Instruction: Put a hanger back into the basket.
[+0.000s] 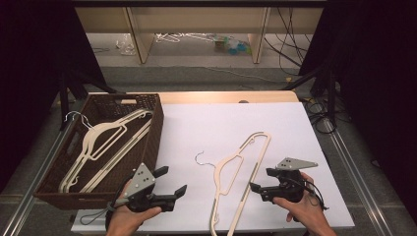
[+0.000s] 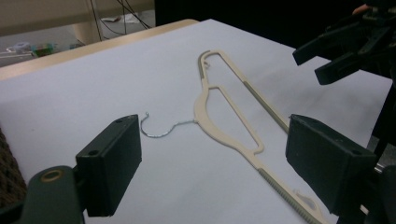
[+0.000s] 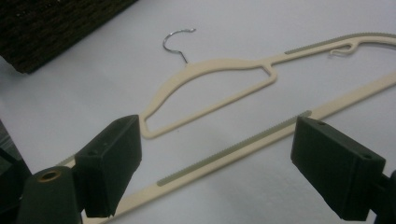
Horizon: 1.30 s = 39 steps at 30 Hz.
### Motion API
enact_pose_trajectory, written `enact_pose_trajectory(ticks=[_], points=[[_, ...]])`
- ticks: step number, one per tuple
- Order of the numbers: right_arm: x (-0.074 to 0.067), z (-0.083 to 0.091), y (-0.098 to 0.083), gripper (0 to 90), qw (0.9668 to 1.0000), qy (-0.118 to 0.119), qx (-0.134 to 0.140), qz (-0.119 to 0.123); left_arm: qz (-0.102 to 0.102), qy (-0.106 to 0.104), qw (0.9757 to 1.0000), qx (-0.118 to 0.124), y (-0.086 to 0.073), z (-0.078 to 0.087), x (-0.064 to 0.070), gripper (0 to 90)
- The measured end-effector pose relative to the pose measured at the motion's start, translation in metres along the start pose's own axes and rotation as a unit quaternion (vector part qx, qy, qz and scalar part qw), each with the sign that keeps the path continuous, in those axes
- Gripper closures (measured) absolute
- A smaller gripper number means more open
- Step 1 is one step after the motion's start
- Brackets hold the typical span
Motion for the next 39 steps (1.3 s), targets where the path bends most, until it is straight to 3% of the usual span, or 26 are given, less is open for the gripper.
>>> enact_pose_trajectory(ticks=[2, 3, 5, 7, 8, 9, 10, 14, 16, 18, 19, 20, 21, 28, 30, 31, 33, 35, 37, 38, 39], points=[[0.001, 0.000, -0.003, 17.0, 0.9998, -0.012, -0.018, 0.001, -0.014, 0.010, 0.9998, -0.010, -0.002, -0.002, 0.000, 18.4], [0.002, -0.003, -0.003, 17.0, 0.9999, -0.013, -0.009, 0.005, -0.017, 0.008, 0.9997, -0.015, -0.004, -0.003, 0.001, 18.4], [0.004, -0.005, -0.005, 17.1, 0.9995, -0.024, -0.020, -0.006, -0.013, 0.002, 0.9998, -0.011, -0.005, -0.005, 0.002, 18.4], [0.004, -0.007, -0.008, 17.2, 0.9986, -0.034, -0.039, -0.014, -0.020, 0.010, 0.9997, -0.012, -0.007, -0.006, 0.002, 18.4], [0.005, -0.009, -0.011, 17.2, 0.9976, -0.042, -0.054, -0.013, -0.018, 0.009, 0.9997, -0.012, -0.008, -0.007, 0.002, 18.4], [0.006, -0.011, -0.012, 17.3, 0.9975, -0.049, -0.050, -0.002, -0.022, 0.010, 0.9995, -0.018, -0.010, -0.007, 0.002, 18.4], [0.005, -0.013, -0.014, 17.4, 0.9963, -0.056, -0.065, -0.014, -0.023, 0.009, 0.9995, -0.019, -0.012, -0.007, 0.002, 18.4], [0.005, -0.023, -0.015, 18.0, 0.9948, -0.062, -0.081, 0.002, -0.024, 0.003, 0.9994, -0.023, -0.016, -0.010, 0.003, 18.4], [0.002, -0.028, -0.015, 18.4, 0.9918, -0.076, -0.102, -0.009, -0.022, 0.005, 0.9994, -0.028, -0.018, -0.010, 0.002, 18.4], [0.000, -0.036, -0.013, 18.4, 0.9916, -0.080, -0.101, -0.001, -0.020, 0.004, 0.9993, -0.030, -0.019, -0.010, 0.001, 18.2], [-0.003, -0.041, -0.013, 18.4, 0.9915, -0.083, -0.101, -0.008, -0.020, 0.004, 0.9994, -0.029, -0.019, -0.011, 0.001, 18.2], [-0.007, -0.041, -0.013, 18.4, 0.9895, -0.082, -0.117, -0.022, -0.018, 0.001, 0.9995, -0.028, -0.019, -0.011, 0.002, 18.2], [-0.008, -0.045, -0.012, 18.5, 0.9900, -0.081, -0.115, -0.011, -0.019, 0.000, 0.9994, -0.028, -0.019, -0.011, 0.002, 18.2], [-0.013, -0.064, -0.008, 20.7, 0.9846, -0.100, -0.141, 0.025, -0.020, -0.005, 0.9993, -0.032, -0.021, -0.013, 0.003, 18.2], [-0.011, -0.064, -0.010, 19.9, 0.9801, -0.103, -0.165, 0.040, -0.021, -0.007, 0.9992, -0.032, -0.021, -0.013, 0.004, 18.2], [-0.012, -0.066, -0.011, 20.0, 0.9803, -0.101, -0.166, 0.036, -0.022, -0.004, 0.9991, -0.036, -0.021, -0.013, 0.004, 18.2], [-0.014, -0.067, -0.013, 19.7, 0.9768, -0.106, -0.184, 0.026, -0.025, -0.006, 0.9990, -0.038, -0.021, -0.014, 0.005, 18.2], [-0.014, -0.071, -0.015, 16.6, 0.9749, -0.104, -0.189, 0.054, -0.033, -0.001, 0.9983, -0.048, -0.023, -0.014, 0.004, 18.8], [-0.018, -0.071, -0.016, 16.2, 0.9708, -0.114, -0.200, 0.067, -0.035, -0.004, 0.9983, -0.047, -0.023, -0.015, 0.004, 19.1], [-0.020, -0.071, -0.016, 17.3, 0.9691, -0.118, -0.207, 0.063, -0.035, -0.004, 0.9983, -0.047, -0.023, -0.015, 0.004, 19.0], [-0.019, -0.071, -0.016, 17.8, 0.9695, -0.116, -0.204, 0.072, -0.033, -0.004, 0.9984, -0.047, -0.023, -0.015, 0.004, 19.0]])
Point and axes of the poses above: each handheld gripper's, and its own axes: z roughly backward along the jaws, y roughly out of its top, x roughly to its right, the point moved 6 cm from there along -z, roughly forward along the jaws, and after that the axes turned 15 degrees about -y, right-handed, at the moved point
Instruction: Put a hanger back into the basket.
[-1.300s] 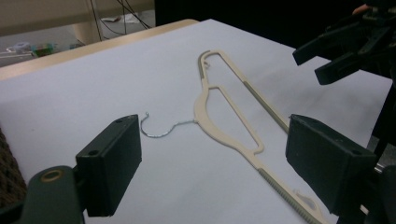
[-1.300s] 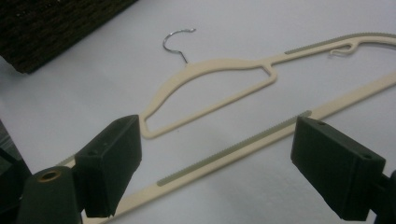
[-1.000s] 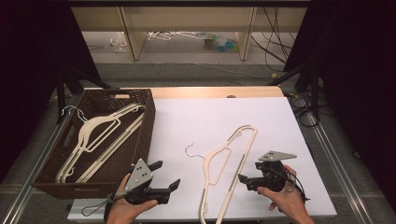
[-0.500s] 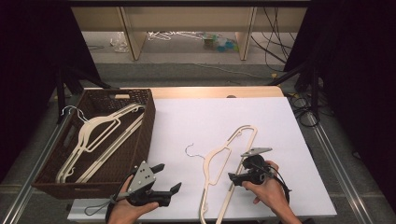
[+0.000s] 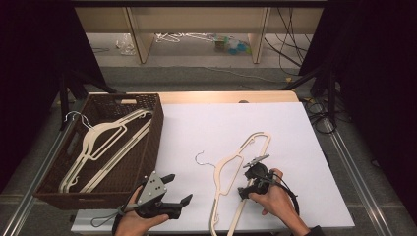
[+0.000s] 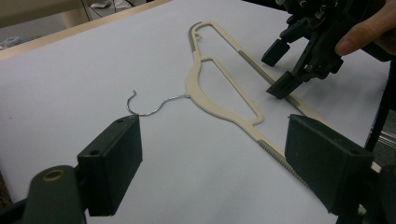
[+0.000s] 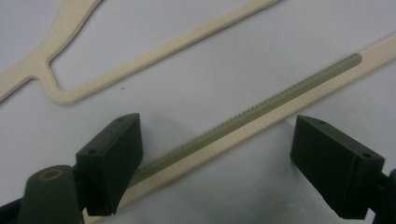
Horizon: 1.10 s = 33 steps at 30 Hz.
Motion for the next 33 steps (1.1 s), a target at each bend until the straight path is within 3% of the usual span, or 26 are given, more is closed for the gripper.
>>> enact_pose_trajectory(ticks=[5, 12, 15, 18, 21, 24, 26, 29, 31, 33], points=[[0.001, 0.001, -0.001, 20.6, 0.9997, 0.011, -0.011, 0.017, 0.005, 0.002, 1.0000, 0.001, 0.000, 0.000, 0.000, 19.2], [0.015, 0.003, -0.002, 38.5, 0.9968, 0.033, -0.021, 0.069, 0.005, -0.001, 1.0000, 0.006, -0.001, 0.002, 0.002, 20.1], [0.023, 0.002, 0.000, 50.9, 0.9960, 0.039, -0.030, 0.074, 0.003, 0.003, 1.0000, 0.004, -0.002, 0.004, 0.001, 21.0], [0.029, 0.001, 0.001, 55.9, 0.9963, 0.044, -0.035, 0.065, 0.003, 0.005, 1.0000, 0.002, -0.004, 0.006, 0.001, 21.3], [0.027, 0.002, 0.002, 55.4, 0.9975, 0.029, -0.042, 0.048, 0.002, 0.008, 1.0000, 0.002, -0.004, 0.005, 0.001, 21.3], [0.028, 0.001, 0.002, 53.2, 0.9980, 0.032, -0.043, 0.036, 0.004, 0.001, 1.0000, 0.002, -0.004, 0.003, 0.002, 21.7], [0.024, 0.002, 0.002, 40.6, 0.9979, 0.046, -0.043, 0.017, -0.003, 0.003, 1.0000, -0.005, -0.004, 0.004, 0.001, 21.8], [0.018, 0.002, 0.002, 39.2, 0.9974, 0.030, -0.054, 0.038, -0.002, 0.004, 1.0000, -0.005, -0.004, 0.004, 0.001, 21.9], [0.019, 0.003, 0.002, 43.3, 0.9973, 0.027, -0.060, 0.032, 0.002, 0.002, 1.0000, 0.003, -0.003, 0.004, 0.002, 22.1], [0.021, 0.005, -0.001, 43.7, 0.9963, 0.022, -0.071, 0.044, -0.003, 0.006, 1.0000, 0.001, -0.003, 0.006, 0.001, 22.1]])
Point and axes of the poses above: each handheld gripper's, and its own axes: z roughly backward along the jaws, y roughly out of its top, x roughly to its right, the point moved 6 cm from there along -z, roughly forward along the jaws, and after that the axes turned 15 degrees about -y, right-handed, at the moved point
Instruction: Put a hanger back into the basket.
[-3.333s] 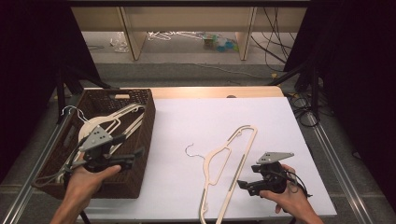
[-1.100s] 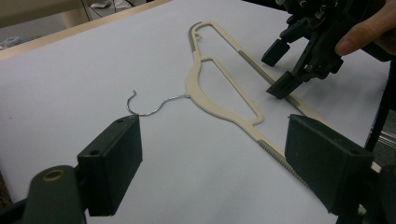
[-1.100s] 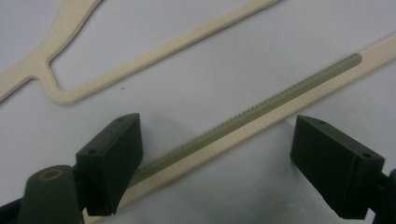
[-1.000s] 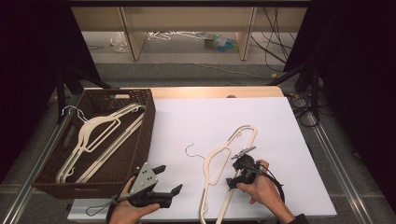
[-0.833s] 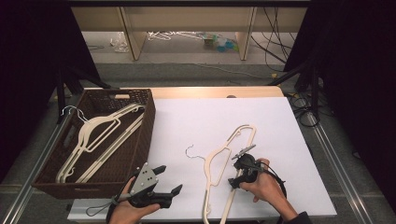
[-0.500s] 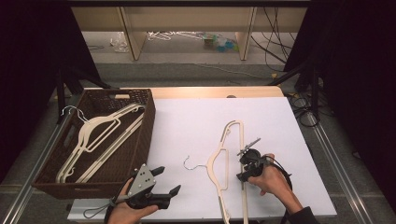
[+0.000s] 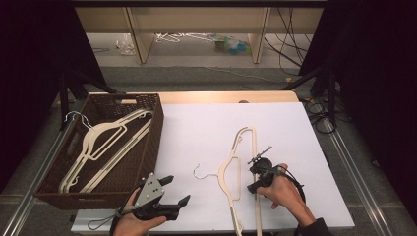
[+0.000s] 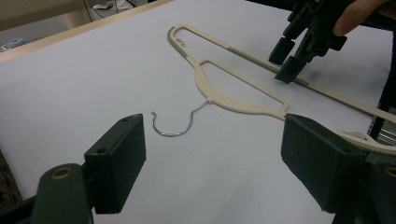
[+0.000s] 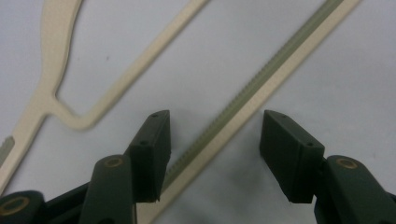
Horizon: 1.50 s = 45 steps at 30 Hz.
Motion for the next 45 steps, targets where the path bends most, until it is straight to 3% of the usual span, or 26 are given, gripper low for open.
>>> enact_pose_trajectory(ticks=[8, 10, 14, 18, 20, 22, 24, 25, 27, 29, 35, 37, 38, 41, 43, 45], points=[[0.000, -0.002, -0.001, 44.4, 0.9998, 0.007, -0.019, 0.000, -0.004, -0.004, 1.0000, -0.004, -0.001, -0.002, 0.002, 22.3], [0.002, -0.002, 0.000, 46.0, 0.9997, 0.006, -0.020, 0.014, -0.001, -0.006, 1.0000, -0.002, -0.001, -0.003, 0.003, 22.3], [0.006, -0.002, -0.001, 55.4, 0.9995, 0.012, -0.019, 0.022, -0.003, -0.006, 1.0000, -0.003, -0.001, -0.002, 0.003, 22.5], [0.016, -0.003, -0.001, 72.1, 0.9994, 0.025, -0.012, 0.017, -0.004, -0.004, 1.0000, -0.002, -0.001, 0.000, 0.002, 22.6], [0.020, -0.004, -0.001, 75.1, 0.9991, 0.027, -0.008, 0.032, -0.006, -0.003, 1.0000, -0.004, -0.001, 0.000, 0.001, 22.7], [0.020, -0.004, -0.001, 75.4, 0.9988, 0.029, -0.010, 0.037, -0.003, -0.007, 1.0000, -0.003, -0.002, -0.002, 0.002, 22.8], [0.020, -0.004, 0.000, 75.5, 0.9984, 0.029, -0.006, 0.047, -0.013, -0.007, 0.9998, -0.009, -0.001, -0.002, 0.002, 22.9], [0.019, -0.004, 0.000, 75.5, 0.9983, 0.031, -0.005, 0.050, -0.004, -0.007, 0.9999, -0.007, -0.002, -0.003, 0.003, 22.9], [0.021, -0.004, 0.001, 75.7, 0.9972, 0.038, -0.008, 0.064, -0.013, -0.007, 0.9998, -0.010, -0.002, -0.002, 0.001, 22.9], [0.021, -0.002, 0.001, 76.3, 0.9961, 0.041, -0.004, 0.078, -0.005, -0.005, 0.9999, -0.010, -0.003, -0.002, 0.001, 22.9], [0.027, -0.004, 0.009, 78.3, 0.9935, 0.023, 0.012, 0.111, -0.007, -0.008, 0.9999, -0.013, -0.004, -0.004, 0.000, 22.9], [0.028, -0.005, 0.012, 78.3, 0.9934, 0.019, 0.012, 0.112, -0.007, -0.010, 0.9999, -0.010, -0.004, -0.005, -0.001, 22.9], [0.031, -0.006, 0.014, 78.3, 0.9929, 0.014, 0.019, 0.117, 0.003, -0.009, 0.9999, -0.008, -0.004, -0.005, 0.000, 22.9], [0.034, -0.006, 0.017, 78.3, 0.9934, 0.020, 0.019, 0.111, -0.008, -0.006, 0.9999, -0.013, -0.004, -0.003, -0.002, 22.9], [0.034, -0.008, 0.016, 78.2, 0.9930, 0.027, 0.013, 0.114, 0.001, -0.008, 0.9999, -0.010, -0.005, -0.004, -0.001, 22.9], [0.034, -0.008, 0.015, 78.0, 0.9928, 0.024, 0.017, 0.116, -0.004, -0.005, 0.9999, -0.013, -0.005, -0.003, -0.001, 22.9]])
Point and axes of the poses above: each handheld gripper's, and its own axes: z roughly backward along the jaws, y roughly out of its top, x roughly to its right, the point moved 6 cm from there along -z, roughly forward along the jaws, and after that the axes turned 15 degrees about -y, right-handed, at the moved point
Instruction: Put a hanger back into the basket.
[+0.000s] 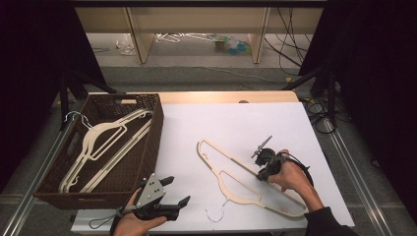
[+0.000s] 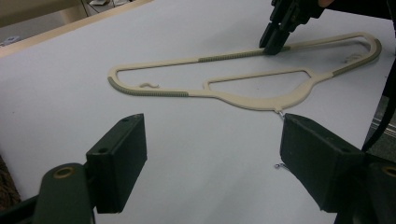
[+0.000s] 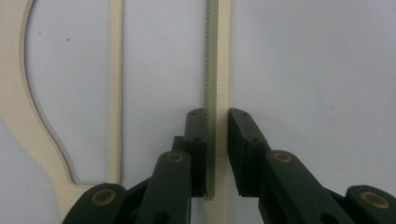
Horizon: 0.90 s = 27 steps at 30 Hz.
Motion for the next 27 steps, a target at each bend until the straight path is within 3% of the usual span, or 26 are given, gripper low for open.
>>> enact_pose_trajectory(ticks=[1, 3, 7, 12, 14, 15, 20, 26, 27], points=[[0.000, 0.000, 0.000, 77.5, 1.0000, -0.001, 0.004, 0.003, -0.002, -0.001, 1.0000, 0.000, 0.000, 0.000, 0.000, 22.9], [-0.001, 0.002, 0.000, 69.6, 0.9999, 0.000, 0.003, -0.015, -0.005, -0.001, 1.0000, -0.001, 0.000, 0.001, 0.000, 22.9], [-0.002, 0.020, -0.003, 62.2, 0.9987, -0.003, 0.045, -0.022, -0.006, -0.002, 1.0000, -0.001, 0.000, 0.001, 0.000, 22.9], [-0.025, 0.042, -0.026, 53.7, 0.9972, 0.028, 0.069, -0.007, -0.001, -0.001, 1.0000, 0.000, 0.000, 0.001, 0.000, 22.6], [-0.032, 0.043, -0.034, 51.9, 0.9976, 0.032, 0.062, 0.000, 0.001, 0.001, 1.0000, 0.003, 0.000, 0.001, -0.001, 22.6], [-0.036, 0.043, -0.039, 51.6, 0.9976, 0.036, 0.060, 0.004, -0.009, 0.001, 1.0000, -0.002, 0.000, 0.002, -0.002, 22.5], [-0.052, 0.042, -0.054, 51.9, 0.9981, 0.038, 0.034, 0.035, -0.001, 0.003, 1.0000, -0.001, -0.001, 0.002, -0.002, 22.4], [-0.058, 0.033, -0.062, 56.4, 0.9971, 0.032, -0.004, 0.069, -0.006, 0.001, 1.0000, -0.003, -0.001, 0.001, -0.002, 22.2], [-0.059, 0.031, -0.062, 56.8, 0.9967, 0.027, -0.007, 0.076, 0.003, -0.001, 1.0000, -0.001, -0.002, 0.000, -0.001, 22.1]])
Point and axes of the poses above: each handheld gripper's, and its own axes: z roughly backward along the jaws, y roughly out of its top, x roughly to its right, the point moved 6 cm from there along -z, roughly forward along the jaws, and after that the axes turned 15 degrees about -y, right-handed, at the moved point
